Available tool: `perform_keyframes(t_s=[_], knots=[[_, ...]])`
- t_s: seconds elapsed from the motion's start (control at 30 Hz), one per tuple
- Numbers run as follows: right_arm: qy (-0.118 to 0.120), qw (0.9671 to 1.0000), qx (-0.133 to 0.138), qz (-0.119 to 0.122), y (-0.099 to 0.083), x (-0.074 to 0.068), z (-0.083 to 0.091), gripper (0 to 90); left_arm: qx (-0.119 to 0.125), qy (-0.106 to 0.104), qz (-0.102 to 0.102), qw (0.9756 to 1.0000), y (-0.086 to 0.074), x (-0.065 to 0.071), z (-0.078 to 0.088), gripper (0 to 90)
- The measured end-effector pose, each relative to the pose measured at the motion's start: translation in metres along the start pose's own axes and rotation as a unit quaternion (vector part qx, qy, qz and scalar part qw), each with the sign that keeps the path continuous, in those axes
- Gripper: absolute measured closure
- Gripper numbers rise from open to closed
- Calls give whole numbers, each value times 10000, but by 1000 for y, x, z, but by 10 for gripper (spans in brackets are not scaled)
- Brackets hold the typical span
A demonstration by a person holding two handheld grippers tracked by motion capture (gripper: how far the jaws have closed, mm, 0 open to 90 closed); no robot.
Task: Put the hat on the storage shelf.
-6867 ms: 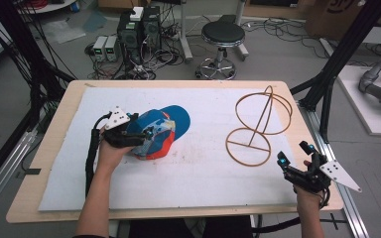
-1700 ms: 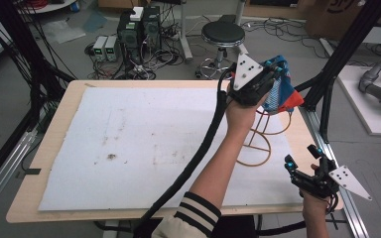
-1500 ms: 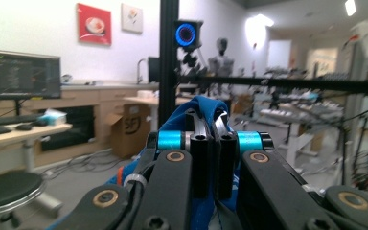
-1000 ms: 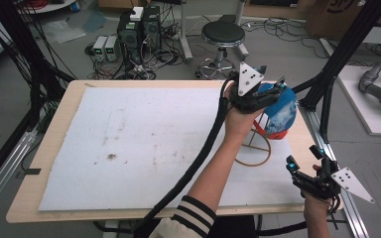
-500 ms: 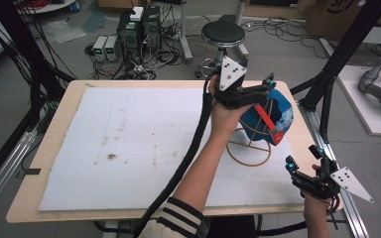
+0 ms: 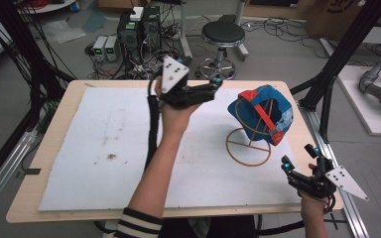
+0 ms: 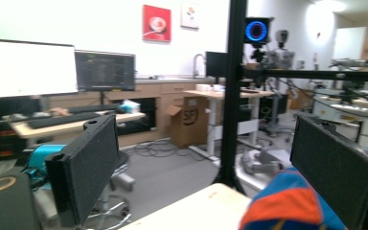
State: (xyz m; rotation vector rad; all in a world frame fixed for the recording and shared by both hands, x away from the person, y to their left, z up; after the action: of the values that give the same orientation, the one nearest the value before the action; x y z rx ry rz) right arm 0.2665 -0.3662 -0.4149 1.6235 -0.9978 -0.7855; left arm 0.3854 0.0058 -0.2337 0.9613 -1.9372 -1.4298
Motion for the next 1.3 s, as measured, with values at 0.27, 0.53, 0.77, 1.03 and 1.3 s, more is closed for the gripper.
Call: perform_keyframes(t_s=[0.27,0.53,0.77,1.03,1.3], knots=[[2,10000,-16,-13,-1,-3,-1,100,24,532,-163,9984,16,-58,59,101],[-20,10000,1,-84,-1,-4,-3,100,43,1028,-269,9943,25,-103,119,101],[-21,10000,18,-79,-3,-4,-6,100,66,1280,-359,9911,24,-125,161,100],[4,10000,15,-73,-5,-6,-11,100,274,1528,-387,9871,10,-142,209,100],[3,10000,22,-65,-5,-7,-14,100,366,1749,-385,9832,-9,-157,252,99]])
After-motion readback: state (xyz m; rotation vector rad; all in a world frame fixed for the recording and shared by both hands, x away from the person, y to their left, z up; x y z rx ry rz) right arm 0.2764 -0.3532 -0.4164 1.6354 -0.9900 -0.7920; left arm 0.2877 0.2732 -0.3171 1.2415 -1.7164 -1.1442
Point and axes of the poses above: each handheld gripper's, and its own axes: z roughly backward along the jaws, y roughly out of its top, x roughly to its right, the point moved 3 cm from there along -z, roughly forward along the jaws, and after that the axes turned 8 degrees about x, right-handed, at the moved point
